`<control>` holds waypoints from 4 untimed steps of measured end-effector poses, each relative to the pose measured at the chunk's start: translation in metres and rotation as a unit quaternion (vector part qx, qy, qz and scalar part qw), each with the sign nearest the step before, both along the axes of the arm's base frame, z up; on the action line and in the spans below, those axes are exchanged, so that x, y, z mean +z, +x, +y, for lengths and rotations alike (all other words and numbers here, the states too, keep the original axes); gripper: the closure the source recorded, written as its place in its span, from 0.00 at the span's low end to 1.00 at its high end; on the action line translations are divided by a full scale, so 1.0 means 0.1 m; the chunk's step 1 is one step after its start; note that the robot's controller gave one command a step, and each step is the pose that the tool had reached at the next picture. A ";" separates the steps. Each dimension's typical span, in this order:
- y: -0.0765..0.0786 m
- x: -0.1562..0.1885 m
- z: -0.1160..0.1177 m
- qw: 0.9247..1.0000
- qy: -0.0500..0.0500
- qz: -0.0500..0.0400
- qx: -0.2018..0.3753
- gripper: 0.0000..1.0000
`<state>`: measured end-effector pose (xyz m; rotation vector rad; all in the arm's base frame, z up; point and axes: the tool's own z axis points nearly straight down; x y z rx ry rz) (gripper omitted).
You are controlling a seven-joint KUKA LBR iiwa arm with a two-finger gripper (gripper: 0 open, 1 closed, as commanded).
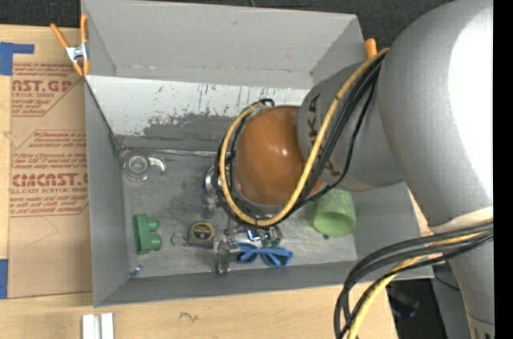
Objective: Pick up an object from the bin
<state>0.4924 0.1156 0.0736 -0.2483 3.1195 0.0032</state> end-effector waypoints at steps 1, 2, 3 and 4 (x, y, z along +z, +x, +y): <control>-0.06 0.01 -0.08 0.995 0.002 -0.006 0.097 0.00; 0.08 -0.01 -0.66 0.988 -0.001 0.002 0.153 0.00; 0.07 0.00 -0.65 0.988 -0.002 0.006 0.153 1.00; 0.13 1.35 -0.69 0.989 -0.002 0.001 0.150 1.00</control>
Offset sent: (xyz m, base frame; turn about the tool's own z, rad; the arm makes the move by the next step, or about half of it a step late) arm -0.0126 -0.0125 -0.0036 -0.1953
